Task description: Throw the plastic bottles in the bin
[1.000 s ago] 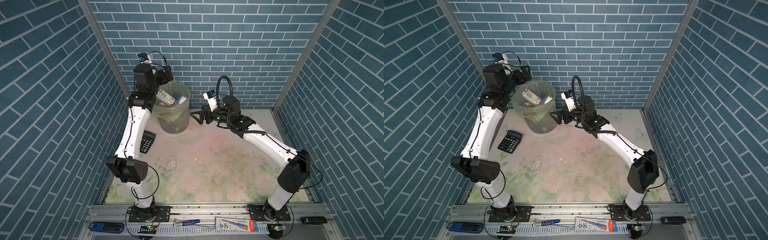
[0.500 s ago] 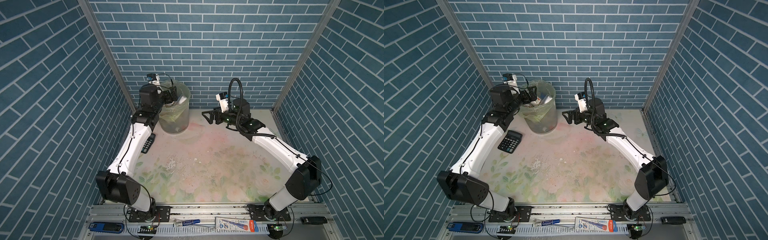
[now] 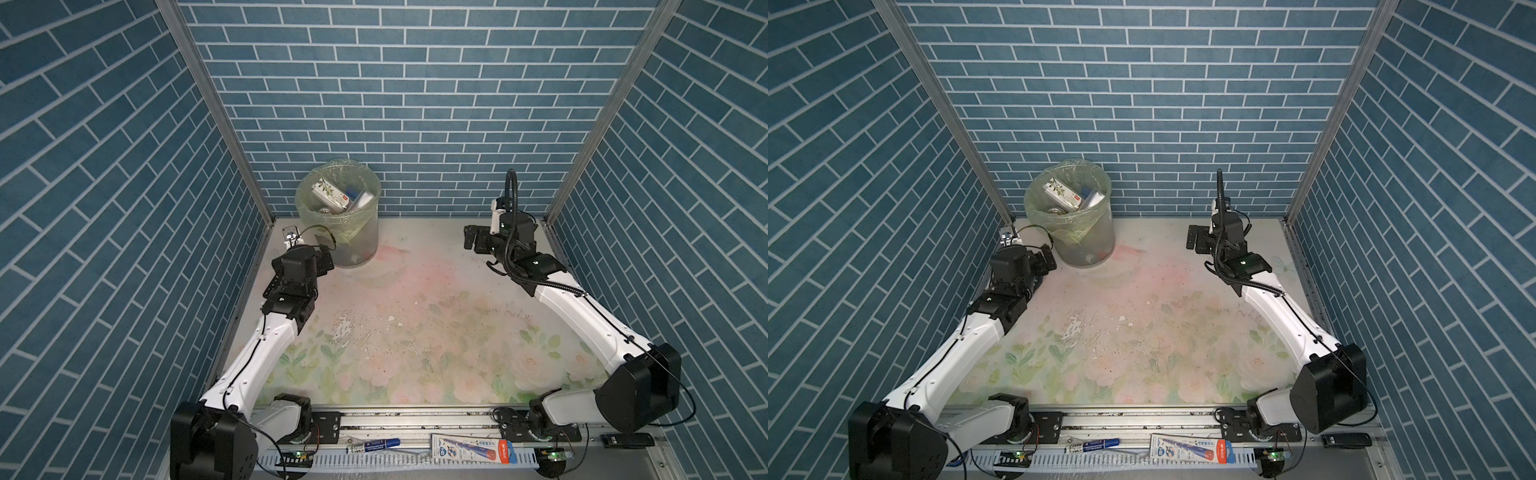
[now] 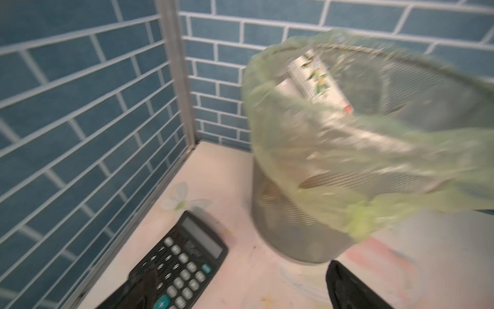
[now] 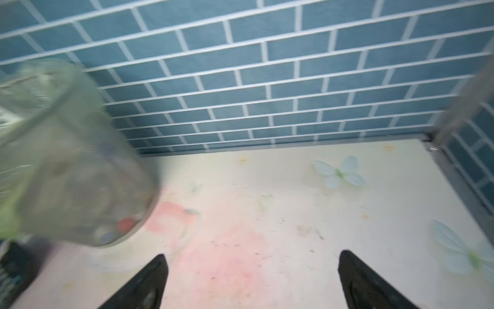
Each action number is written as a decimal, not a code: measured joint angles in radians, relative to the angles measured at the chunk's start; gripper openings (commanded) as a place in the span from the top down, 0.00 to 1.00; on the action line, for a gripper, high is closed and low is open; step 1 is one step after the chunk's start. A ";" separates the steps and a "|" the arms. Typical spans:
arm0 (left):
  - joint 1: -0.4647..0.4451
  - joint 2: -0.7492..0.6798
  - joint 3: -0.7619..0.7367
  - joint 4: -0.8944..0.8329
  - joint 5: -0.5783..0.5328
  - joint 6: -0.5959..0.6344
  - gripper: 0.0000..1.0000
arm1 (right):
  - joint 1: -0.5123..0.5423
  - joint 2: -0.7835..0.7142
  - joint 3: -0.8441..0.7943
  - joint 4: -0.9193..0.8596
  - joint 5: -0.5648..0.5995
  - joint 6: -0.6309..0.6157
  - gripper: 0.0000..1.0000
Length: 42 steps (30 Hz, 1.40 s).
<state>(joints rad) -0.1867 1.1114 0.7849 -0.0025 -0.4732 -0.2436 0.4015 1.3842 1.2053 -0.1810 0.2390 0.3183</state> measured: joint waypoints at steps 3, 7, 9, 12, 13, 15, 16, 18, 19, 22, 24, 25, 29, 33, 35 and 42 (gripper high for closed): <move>0.000 -0.002 -0.114 0.019 -0.129 -0.019 0.01 | -0.052 -0.031 -0.105 -0.005 0.099 0.008 0.01; -0.002 0.061 -0.196 0.067 -0.223 -0.018 0.01 | -0.098 -0.077 -0.258 -0.002 0.202 0.016 0.01; -0.002 0.132 -0.206 0.139 -0.253 0.001 0.01 | -0.119 -0.081 -0.322 0.014 0.257 0.014 0.01; -0.001 0.238 -0.204 0.213 -0.264 0.042 0.01 | -0.136 -0.081 -0.401 0.063 0.331 -0.005 0.01; -0.001 0.274 -0.205 0.249 -0.266 0.058 0.01 | -0.142 -0.081 -0.423 0.085 0.350 -0.013 0.01; 0.002 0.327 -0.218 0.314 -0.262 0.091 0.01 | -0.151 -0.082 -0.469 0.144 0.387 -0.032 0.01; 0.003 0.333 -0.237 0.356 -0.258 0.111 0.01 | -0.153 -0.082 -0.488 0.171 0.403 -0.041 0.01; 0.006 0.326 -0.303 0.478 -0.241 0.154 0.01 | -0.156 -0.082 -0.525 0.222 0.436 -0.062 0.01; 0.012 0.323 -0.344 0.554 -0.228 0.171 0.01 | -0.156 -0.082 -0.539 0.241 0.448 -0.066 0.01; 0.035 0.325 -0.432 0.682 -0.186 0.200 0.01 | -0.156 -0.086 -0.581 0.300 0.476 -0.083 0.01; 0.048 0.334 -0.434 0.718 -0.151 0.216 0.01 | -0.156 -0.097 -0.612 0.351 0.492 -0.097 0.01; 0.052 0.339 -0.423 0.725 -0.130 0.222 0.01 | -0.156 -0.102 -0.626 0.377 0.499 -0.107 0.01; 0.053 0.370 -0.379 0.768 -0.038 0.261 0.01 | -0.156 -0.109 -0.683 0.486 0.510 -0.153 0.01; 0.051 0.372 -0.378 0.794 0.001 0.282 0.01 | -0.156 -0.106 -0.728 0.576 0.504 -0.190 0.01; 0.051 0.372 -0.378 0.803 0.011 0.286 0.01 | -0.156 -0.098 -0.742 0.613 0.501 -0.205 0.01; 0.074 0.415 -0.469 0.950 0.099 0.301 0.01 | -0.156 -0.092 -0.813 0.766 0.492 -0.274 0.01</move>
<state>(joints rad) -0.1127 1.5261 0.3161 0.9474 -0.3740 0.0574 0.2455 1.2922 0.3923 0.5854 0.7315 0.0448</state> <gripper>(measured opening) 0.994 0.992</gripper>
